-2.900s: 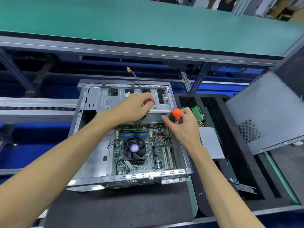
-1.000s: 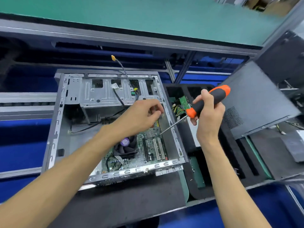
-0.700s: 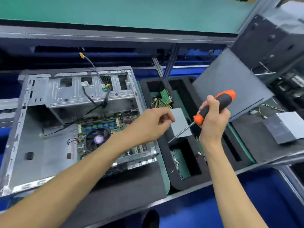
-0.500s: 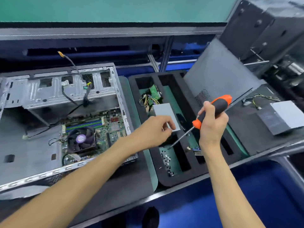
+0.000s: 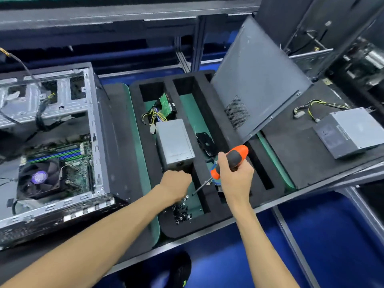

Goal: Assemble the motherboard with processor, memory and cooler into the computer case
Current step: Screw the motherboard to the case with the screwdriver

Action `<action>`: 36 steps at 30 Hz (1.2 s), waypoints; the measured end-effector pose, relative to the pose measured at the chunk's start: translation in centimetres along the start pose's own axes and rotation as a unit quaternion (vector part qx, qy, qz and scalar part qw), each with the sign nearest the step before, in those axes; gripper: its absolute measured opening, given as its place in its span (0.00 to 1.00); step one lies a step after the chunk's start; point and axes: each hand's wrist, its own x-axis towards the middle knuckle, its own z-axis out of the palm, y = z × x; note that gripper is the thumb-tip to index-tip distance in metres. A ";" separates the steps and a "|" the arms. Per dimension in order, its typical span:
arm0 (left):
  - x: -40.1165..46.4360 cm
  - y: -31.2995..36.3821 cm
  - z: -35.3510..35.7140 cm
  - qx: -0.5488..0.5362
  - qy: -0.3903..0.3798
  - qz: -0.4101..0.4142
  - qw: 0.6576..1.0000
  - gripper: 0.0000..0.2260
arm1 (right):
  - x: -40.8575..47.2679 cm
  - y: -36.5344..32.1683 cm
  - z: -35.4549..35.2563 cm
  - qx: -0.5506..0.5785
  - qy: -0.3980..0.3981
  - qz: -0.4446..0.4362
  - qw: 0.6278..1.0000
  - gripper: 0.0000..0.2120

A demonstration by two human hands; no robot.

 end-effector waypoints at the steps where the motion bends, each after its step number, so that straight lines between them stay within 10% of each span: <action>1: 0.6 0.4 0.5 0.026 -0.008 0.002 1.000 0.08 | 0.2 0.3 -0.2 0.000 -0.004 0.000 1.000 0.20; 36: 1.9 1.9 4.7 0.077 -0.091 -0.007 0.993 0.11 | 0.1 3.2 -1.5 -0.004 -0.029 0.040 0.999 0.18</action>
